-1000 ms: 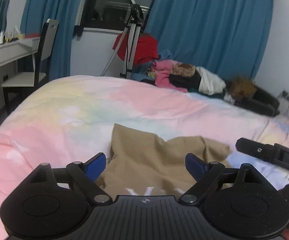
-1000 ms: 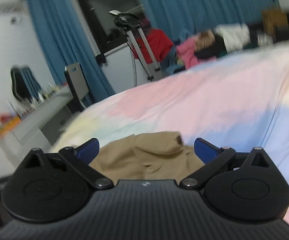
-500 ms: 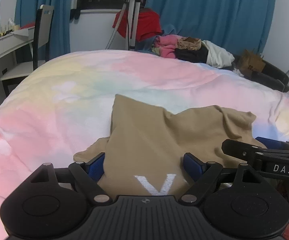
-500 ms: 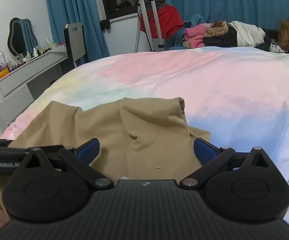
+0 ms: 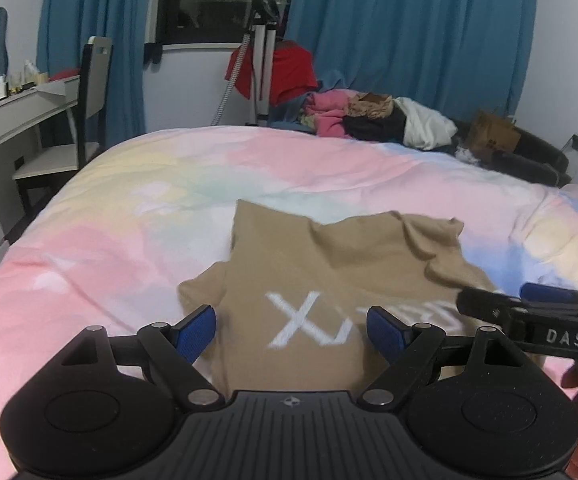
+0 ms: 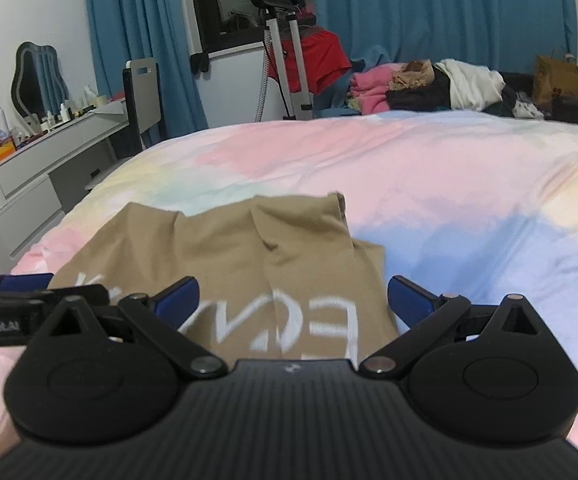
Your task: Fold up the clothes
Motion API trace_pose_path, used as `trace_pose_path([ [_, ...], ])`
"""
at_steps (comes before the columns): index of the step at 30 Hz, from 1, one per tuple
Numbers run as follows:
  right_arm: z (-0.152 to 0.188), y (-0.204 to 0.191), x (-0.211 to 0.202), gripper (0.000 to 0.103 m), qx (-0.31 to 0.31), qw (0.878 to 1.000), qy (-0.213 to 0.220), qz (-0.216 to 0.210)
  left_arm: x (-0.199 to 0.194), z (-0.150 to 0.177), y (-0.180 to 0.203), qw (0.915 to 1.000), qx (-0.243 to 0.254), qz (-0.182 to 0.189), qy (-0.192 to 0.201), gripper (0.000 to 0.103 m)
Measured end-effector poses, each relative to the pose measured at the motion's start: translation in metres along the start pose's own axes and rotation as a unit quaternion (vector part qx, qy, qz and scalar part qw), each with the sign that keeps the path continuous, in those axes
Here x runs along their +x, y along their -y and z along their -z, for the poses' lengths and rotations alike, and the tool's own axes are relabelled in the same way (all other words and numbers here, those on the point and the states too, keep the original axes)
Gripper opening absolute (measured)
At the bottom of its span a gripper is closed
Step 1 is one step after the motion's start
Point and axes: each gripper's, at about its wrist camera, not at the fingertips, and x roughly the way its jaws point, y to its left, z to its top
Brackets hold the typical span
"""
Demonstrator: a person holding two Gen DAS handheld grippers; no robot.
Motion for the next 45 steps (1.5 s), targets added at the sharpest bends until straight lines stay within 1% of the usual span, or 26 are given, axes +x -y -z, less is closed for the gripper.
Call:
trace_pose_path([
  [4, 0.014, -0.002, 0.007, 0.102, -0.005, 1.0, -0.027, 0.004, 0.007, 0.004, -0.003, 0.9996, -0.007, -0.006, -0.027, 0.085],
  [9, 0.022, 0.002, 0.015, 0.102, 0.003, 0.999, -0.038, 0.003, -0.002, -0.001, -0.008, 0.9973, -0.051, -0.005, -0.052, 0.086],
  [10, 0.022, 0.003, 0.016, 0.102, 0.006, 0.999, -0.04, 0.002, -0.007, -0.004, -0.01, 0.9962, -0.065, 0.001, -0.059, 0.086],
  [12, 0.023, 0.003, 0.015, 0.102, 0.009, 0.999, -0.041, 0.001, -0.023, -0.013, -0.019, 0.9905, -0.114, 0.045, -0.063, 0.087],
  [13, 0.023, 0.003, 0.015, 0.102, 0.01, 0.999, -0.042, 0.0, -0.03, -0.013, -0.025, 0.9845, -0.149, 0.071, -0.06, 0.089],
  [14, 0.023, 0.003, 0.015, 0.102, 0.011, 0.999, -0.042, 0.0, -0.037, -0.013, -0.032, 0.9765, -0.184, 0.096, -0.058, 0.094],
  [15, 0.023, 0.003, 0.014, 0.102, 0.012, 0.999, -0.043, 0.0, -0.043, -0.013, -0.038, 0.9669, -0.217, 0.121, -0.057, 0.096],
  [16, 0.023, 0.003, 0.014, 0.102, 0.013, 0.999, -0.043, -0.001, -0.045, -0.011, -0.044, 0.9571, -0.243, 0.144, -0.065, 0.096],
  [19, 0.023, 0.004, 0.013, 0.102, 0.016, 0.999, -0.045, 0.0, -0.037, 0.001, -0.052, 0.9288, -0.292, 0.192, -0.123, 0.096],
  [20, 0.023, 0.004, 0.013, 0.102, 0.018, 0.999, -0.045, 0.001, -0.031, 0.007, -0.052, 0.9217, -0.3, 0.198, -0.146, 0.096],
  [22, 0.023, 0.003, 0.012, 0.102, 0.02, 0.999, -0.045, 0.005, -0.017, 0.018, -0.051, 0.9093, -0.314, 0.202, -0.185, 0.096],
  [23, 0.023, 0.002, 0.012, 0.102, 0.019, 0.999, -0.045, 0.006, -0.01, 0.023, -0.051, 0.9042, -0.322, 0.199, -0.198, 0.095],
  [24, 0.023, 0.002, 0.011, 0.102, 0.018, 0.999, -0.044, 0.007, -0.004, 0.028, -0.051, 0.8992, -0.33, 0.196, -0.21, 0.095],
  [25, 0.023, 0.001, 0.011, 0.102, 0.019, 0.999, -0.044, 0.008, 0.001, 0.032, -0.053, 0.8953, -0.342, 0.191, -0.213, 0.095],
  [29, 0.023, 0.003, 0.012, 0.102, 0.026, 0.999, -0.045, 0.007, 0.018, 0.049, -0.072, 0.8714, -0.413, 0.175, -0.198, 0.093],
  [31, 0.023, 0.002, 0.012, 0.102, 0.025, 0.999, -0.044, 0.009, 0.017, 0.053, -0.081, 0.8638, -0.441, 0.171, -0.174, 0.09],
  [32, 0.023, 0.002, 0.012, 0.102, 0.025, 0.999, -0.043, 0.01, 0.016, 0.054, -0.085, 0.8617, -0.451, 0.167, -0.162, 0.089],
  [34, 0.023, 0.0, 0.012, 0.102, 0.024, 0.999, -0.042, 0.013, 0.01, 0.048, -0.086, 0.8753, -0.439, 0.152, -0.135, 0.089],
  [36, 0.023, 0.0, 0.011, 0.102, 0.023, 0.999, -0.041, 0.014, 0.003, 0.04, -0.081, 0.8958, -0.408, 0.134, -0.112, 0.088],
  [37, 0.023, 0.001, 0.011, 0.102, 0.025, 0.999, -0.041, 0.014, 0.001, 0.037, -0.077, 0.9029, -0.396, 0.13, -0.105, 0.087],
  [41, 0.022, 0.003, 0.01, 0.102, 0.035, 0.998, -0.041, 0.012, -0.008, 0.028, -0.056, 0.9296, -0.344, 0.103, -0.084, 0.081],
  [45, 0.022, 0.005, 0.01, 0.102, 0.045, 0.998, -0.042, 0.011, -0.019, 0.021, -0.037, 0.9528, -0.285, 0.085, -0.061, 0.081],
])
